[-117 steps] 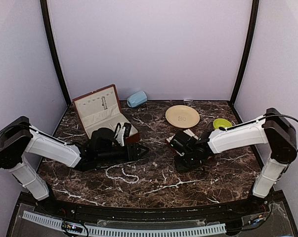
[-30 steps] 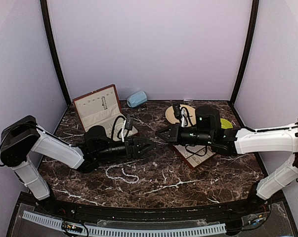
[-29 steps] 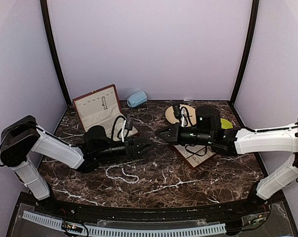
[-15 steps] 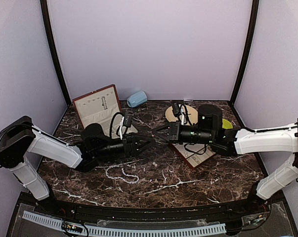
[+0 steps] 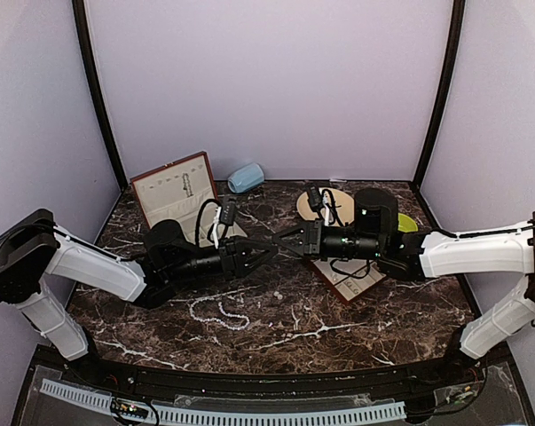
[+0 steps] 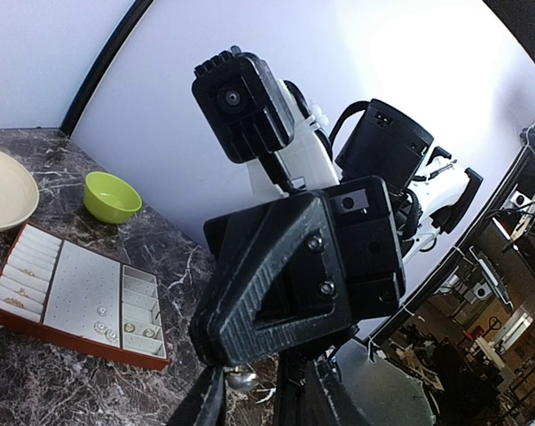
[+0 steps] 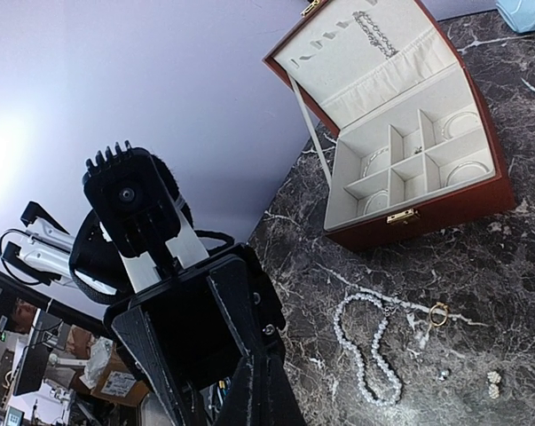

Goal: Organize the mixed jewelry
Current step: Pass from the right arm to the left

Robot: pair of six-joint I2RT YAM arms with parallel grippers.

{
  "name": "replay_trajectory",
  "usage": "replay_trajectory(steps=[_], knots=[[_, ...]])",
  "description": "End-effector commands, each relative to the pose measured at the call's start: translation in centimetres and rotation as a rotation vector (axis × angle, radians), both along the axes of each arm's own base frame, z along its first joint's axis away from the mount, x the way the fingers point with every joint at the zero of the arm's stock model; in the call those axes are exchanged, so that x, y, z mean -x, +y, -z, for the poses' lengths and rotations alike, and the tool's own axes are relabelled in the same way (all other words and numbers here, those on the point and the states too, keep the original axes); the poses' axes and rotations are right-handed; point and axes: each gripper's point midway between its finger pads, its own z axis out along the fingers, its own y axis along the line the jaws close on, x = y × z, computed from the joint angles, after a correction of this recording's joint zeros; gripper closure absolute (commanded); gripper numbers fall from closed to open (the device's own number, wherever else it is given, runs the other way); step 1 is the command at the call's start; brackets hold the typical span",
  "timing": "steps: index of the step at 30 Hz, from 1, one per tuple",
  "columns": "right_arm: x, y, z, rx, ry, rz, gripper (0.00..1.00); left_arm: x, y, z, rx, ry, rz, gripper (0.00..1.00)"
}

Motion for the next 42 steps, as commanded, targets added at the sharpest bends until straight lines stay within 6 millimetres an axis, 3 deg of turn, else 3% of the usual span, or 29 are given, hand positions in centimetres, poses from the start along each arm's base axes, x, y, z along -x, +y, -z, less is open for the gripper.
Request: replay_trajectory(steps=[1, 9, 38, 42], knots=[[0.1, 0.3, -0.4, -0.026, -0.025, -0.019, 1.00, 0.1, 0.0, -2.3, 0.051, -0.036, -0.002, 0.67], [0.4, 0.3, -0.8, -0.034, -0.031, -0.036, 1.00, -0.1, 0.0, -2.2, 0.051, -0.026, -0.009, 0.77], [0.9, 0.9, -0.6, -0.027, -0.035, -0.054, 1.00, -0.4, 0.2, -1.5, 0.041, -0.006, -0.032, 0.92], [0.5, 0.6, -0.3, -0.021, -0.027, -0.024, 0.76, -0.3, 0.3, -1.0, 0.029, 0.003, -0.032, 0.92]])
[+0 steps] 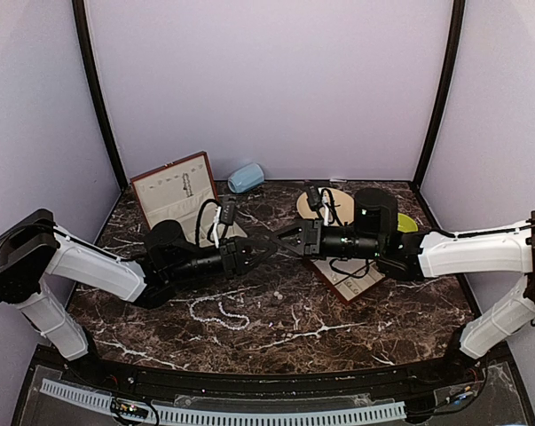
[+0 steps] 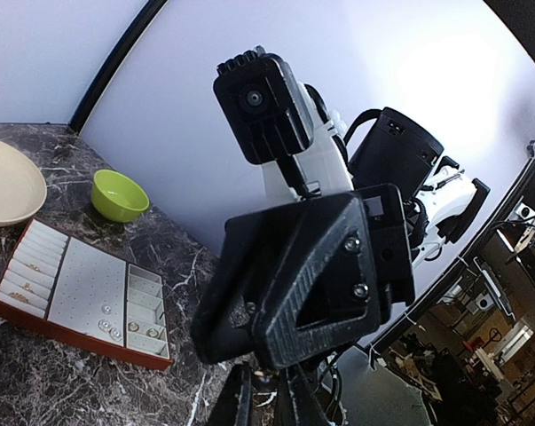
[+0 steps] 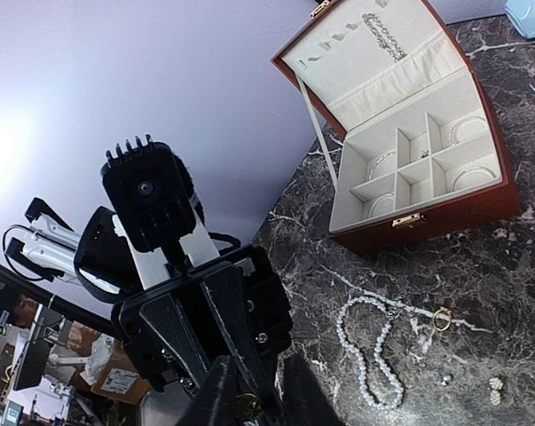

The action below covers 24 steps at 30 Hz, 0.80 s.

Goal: Organize the mixed jewelry
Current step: Pass from the right arm to the left, then adjust the compartment layer at the center of the board.

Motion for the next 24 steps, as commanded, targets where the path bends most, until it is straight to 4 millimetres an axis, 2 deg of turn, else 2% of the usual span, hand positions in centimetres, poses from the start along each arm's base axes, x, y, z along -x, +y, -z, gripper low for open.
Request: replay_trajectory(steps=[1, 5, 10, 15, 18, 20, 22, 24], knots=[[0.0, 0.2, -0.1, -0.008, -0.010, 0.012, 0.72, 0.3, 0.3, -0.9, 0.023, -0.022, -0.003, 0.92], [-0.6, -0.5, -0.2, -0.015, -0.008, 0.051, 0.60, 0.5, 0.5, -0.1, 0.002, -0.009, -0.004, 0.93], [-1.5, -1.4, -0.7, -0.029, -0.012, 0.101, 0.51, 0.6, 0.7, 1.0, -0.033, 0.008, -0.003, 0.93], [-3.2, -4.1, -0.1, 0.015, 0.005, 0.230, 0.46, 0.7, 0.9, 2.4, -0.086, 0.029, -0.008, 0.93], [-5.6, -8.2, 3.3, 0.199, 0.074, 0.416, 0.45, 0.6, 1.2, 3.2, -0.126, 0.041, -0.022, 0.92], [-6.6, -12.2, 6.4, 0.348, 0.127, 0.552, 0.45, 0.5, 1.4, 3.7, -0.153, 0.045, -0.032, 0.92], [-6.8, -16.3, 9.2, 0.466, 0.181, 0.656, 0.36, 0.5, 1.5, 4.0, -0.177, 0.041, -0.040, 0.92], [-6.6, -20.2, 11.5, 0.545, 0.237, 0.747, 0.35, 0.5, 1.7, 4.4, -0.198, 0.045, -0.045, 0.92]])
